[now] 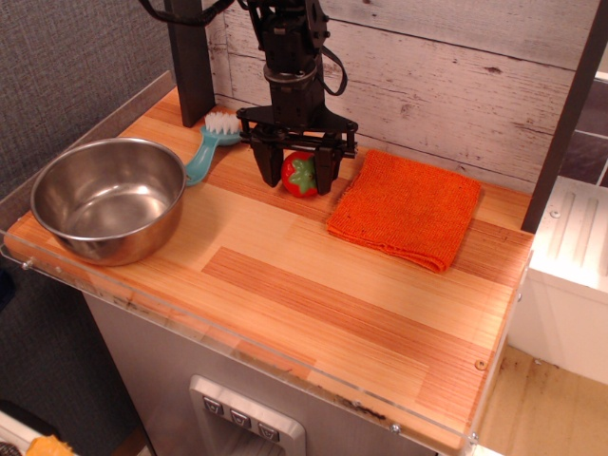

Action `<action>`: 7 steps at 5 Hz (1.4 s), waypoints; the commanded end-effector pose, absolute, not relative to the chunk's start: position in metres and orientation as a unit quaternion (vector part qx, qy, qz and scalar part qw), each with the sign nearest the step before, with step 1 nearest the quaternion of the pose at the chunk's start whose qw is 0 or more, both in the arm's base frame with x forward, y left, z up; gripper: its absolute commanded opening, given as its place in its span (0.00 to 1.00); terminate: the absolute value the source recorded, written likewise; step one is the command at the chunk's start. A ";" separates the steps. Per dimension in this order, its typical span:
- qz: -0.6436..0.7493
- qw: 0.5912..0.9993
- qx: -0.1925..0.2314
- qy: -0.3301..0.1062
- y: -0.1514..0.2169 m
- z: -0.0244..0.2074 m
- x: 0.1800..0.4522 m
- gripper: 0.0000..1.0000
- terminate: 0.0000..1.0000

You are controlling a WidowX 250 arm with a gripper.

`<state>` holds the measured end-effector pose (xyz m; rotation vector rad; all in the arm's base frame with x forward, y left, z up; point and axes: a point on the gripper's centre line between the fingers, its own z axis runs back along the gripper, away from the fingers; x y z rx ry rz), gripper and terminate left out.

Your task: Put the strawberry to the left of the cloth.

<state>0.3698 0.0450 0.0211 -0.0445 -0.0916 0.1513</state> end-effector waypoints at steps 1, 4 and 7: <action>0.069 0.995 -0.019 -0.076 0.048 0.051 0.360 1.00 0.00; 0.047 0.991 -0.038 -0.119 0.054 0.125 0.305 1.00 0.00; 0.014 0.993 -0.029 -0.112 0.058 0.129 0.285 1.00 0.00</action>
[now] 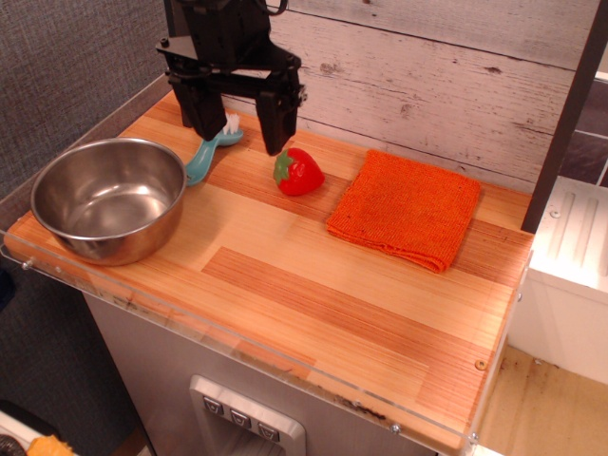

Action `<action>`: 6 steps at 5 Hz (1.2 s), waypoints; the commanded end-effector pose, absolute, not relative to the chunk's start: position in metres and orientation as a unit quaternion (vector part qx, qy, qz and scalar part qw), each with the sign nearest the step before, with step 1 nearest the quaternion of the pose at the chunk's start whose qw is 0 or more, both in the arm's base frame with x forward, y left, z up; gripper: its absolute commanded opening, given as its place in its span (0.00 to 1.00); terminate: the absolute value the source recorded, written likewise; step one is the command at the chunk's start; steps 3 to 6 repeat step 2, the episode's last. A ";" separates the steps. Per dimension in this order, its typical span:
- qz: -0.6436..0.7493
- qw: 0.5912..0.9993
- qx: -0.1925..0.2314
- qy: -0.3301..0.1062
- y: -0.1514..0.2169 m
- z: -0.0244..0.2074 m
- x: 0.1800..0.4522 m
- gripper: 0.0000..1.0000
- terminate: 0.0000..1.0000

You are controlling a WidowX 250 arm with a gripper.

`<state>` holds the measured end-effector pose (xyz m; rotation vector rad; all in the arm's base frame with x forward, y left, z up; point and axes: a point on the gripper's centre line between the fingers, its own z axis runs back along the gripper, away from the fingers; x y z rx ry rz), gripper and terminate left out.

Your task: Put the strawberry to the left of the cloth.

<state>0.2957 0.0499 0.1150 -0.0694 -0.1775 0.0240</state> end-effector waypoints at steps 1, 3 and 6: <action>0.014 0.993 -0.029 -0.112 0.058 0.129 0.285 1.00 0.00; 0.014 0.993 -0.029 -0.112 0.058 0.129 0.285 1.00 1.00; 0.014 0.993 -0.029 -0.112 0.058 0.129 0.285 1.00 1.00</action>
